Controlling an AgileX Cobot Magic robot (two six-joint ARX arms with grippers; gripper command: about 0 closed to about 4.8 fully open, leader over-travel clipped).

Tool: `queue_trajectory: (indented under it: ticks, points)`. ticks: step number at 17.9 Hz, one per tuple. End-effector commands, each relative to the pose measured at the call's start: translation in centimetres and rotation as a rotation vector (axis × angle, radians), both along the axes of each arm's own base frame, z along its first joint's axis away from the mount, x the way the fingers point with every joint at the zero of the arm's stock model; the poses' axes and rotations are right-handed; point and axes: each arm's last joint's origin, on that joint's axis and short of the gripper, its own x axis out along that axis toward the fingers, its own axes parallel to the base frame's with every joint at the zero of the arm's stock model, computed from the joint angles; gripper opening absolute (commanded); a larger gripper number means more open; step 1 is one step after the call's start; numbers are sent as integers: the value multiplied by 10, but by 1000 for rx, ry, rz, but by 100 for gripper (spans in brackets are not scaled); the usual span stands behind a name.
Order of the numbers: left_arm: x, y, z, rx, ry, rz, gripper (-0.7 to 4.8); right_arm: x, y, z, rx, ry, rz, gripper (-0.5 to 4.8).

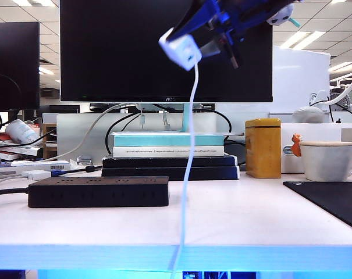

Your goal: Plug the white charger into the left socket.

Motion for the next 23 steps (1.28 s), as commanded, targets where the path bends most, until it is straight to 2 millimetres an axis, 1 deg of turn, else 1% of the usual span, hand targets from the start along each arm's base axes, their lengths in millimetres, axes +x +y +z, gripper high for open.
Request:
queue_trajectory:
  ticks: [1,3,5,7,8,9,10,11,12,13,14,15,16,17,18,19,21,23]
  points:
    - [-1,-1,2,6,-23,-15,117,-10,11,4,0,55,7,-1]
    - [-2,-2,3,66,-85,-93,117,-11,15,11,147,195,88,-1]
    - [-2,-4,3,109,-128,-121,117,-10,18,19,250,323,105,-1]
    - [-2,-5,3,132,-163,-158,117,-8,19,26,316,382,139,-1]
    - [-2,-6,3,167,-209,-194,117,-8,20,29,344,519,109,-1]
    - [-1,-11,3,206,-249,-226,117,-8,20,29,356,631,72,-1]
    - [0,-16,1,256,-296,-245,118,-8,20,29,362,691,51,-1]
    - [3,-22,0,307,-357,-271,137,-8,20,29,367,741,34,-1]
    - [6,-31,0,336,-419,-304,215,-8,20,29,372,788,19,-1]
    - [10,-41,-1,365,-483,-323,311,-8,20,30,376,808,23,-1]
    - [15,-45,-2,394,-523,-308,354,-8,20,31,384,823,41,-1]
    - [20,-48,-4,416,-565,-324,355,-7,21,34,397,841,56,-1]
    - [25,-53,-8,443,-621,-382,386,-7,21,38,413,848,70,-1]
    - [29,-54,-11,468,-643,-391,412,-6,21,41,425,847,80,-1]
    - [35,-56,-15,522,-685,-401,468,-6,22,46,444,841,98,-1]
    - [38,-57,-19,559,-720,-418,479,-6,22,49,455,835,102,-1]
    - [41,-58,-21,633,-803,-430,479,-5,22,54,476,819,115,-1]
    - [42,-58,-17,667,-887,-413,479,-5,23,56,494,822,92,-1]
